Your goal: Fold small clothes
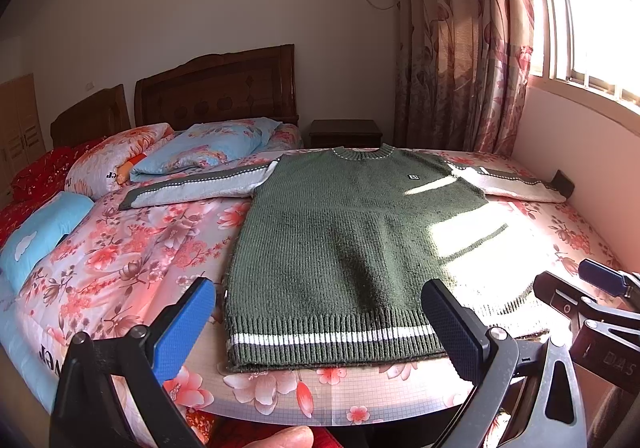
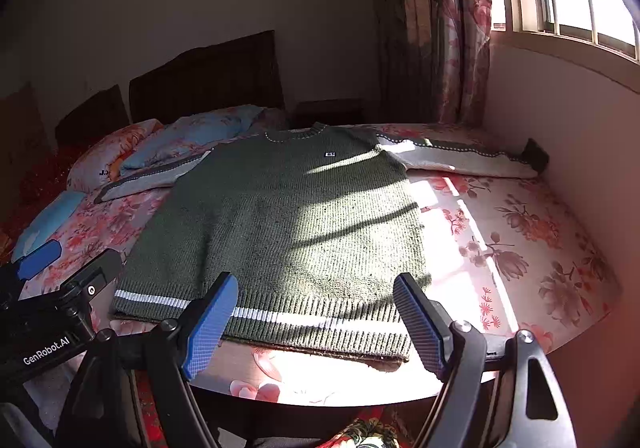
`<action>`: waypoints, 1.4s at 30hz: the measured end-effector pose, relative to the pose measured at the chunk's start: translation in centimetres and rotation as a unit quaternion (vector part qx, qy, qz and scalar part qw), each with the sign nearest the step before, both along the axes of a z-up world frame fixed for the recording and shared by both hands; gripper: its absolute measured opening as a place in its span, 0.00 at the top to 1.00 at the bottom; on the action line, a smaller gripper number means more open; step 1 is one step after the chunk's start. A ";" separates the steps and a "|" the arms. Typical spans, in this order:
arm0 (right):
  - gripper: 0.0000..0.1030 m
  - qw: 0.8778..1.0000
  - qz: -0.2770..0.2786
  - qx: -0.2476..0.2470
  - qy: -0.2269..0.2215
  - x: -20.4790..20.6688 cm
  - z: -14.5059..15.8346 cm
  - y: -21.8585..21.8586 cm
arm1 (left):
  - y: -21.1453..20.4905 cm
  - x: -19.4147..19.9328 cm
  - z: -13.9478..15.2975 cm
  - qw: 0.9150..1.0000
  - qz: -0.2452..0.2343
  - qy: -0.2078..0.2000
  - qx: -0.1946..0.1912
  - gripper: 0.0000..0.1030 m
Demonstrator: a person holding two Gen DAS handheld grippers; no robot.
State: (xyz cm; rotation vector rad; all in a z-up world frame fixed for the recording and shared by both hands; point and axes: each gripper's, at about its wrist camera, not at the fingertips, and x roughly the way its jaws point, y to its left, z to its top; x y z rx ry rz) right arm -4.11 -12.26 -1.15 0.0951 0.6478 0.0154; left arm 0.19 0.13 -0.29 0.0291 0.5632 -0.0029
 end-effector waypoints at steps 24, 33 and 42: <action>0.21 1.000 -0.004 0.013 0.001 -0.1 0.0 -0.5 | 0.1 0.0 0.3 1.000 0.002 0.001 -0.003 0.00; 0.21 1.000 -0.003 0.011 0.001 -0.2 0.0 -0.3 | 0.3 0.0 0.4 1.000 0.003 0.002 -0.007 0.00; 0.21 0.994 0.049 0.062 -0.069 -2.4 2.5 -0.4 | 0.6 0.4 0.1 1.000 0.014 0.010 -0.006 0.00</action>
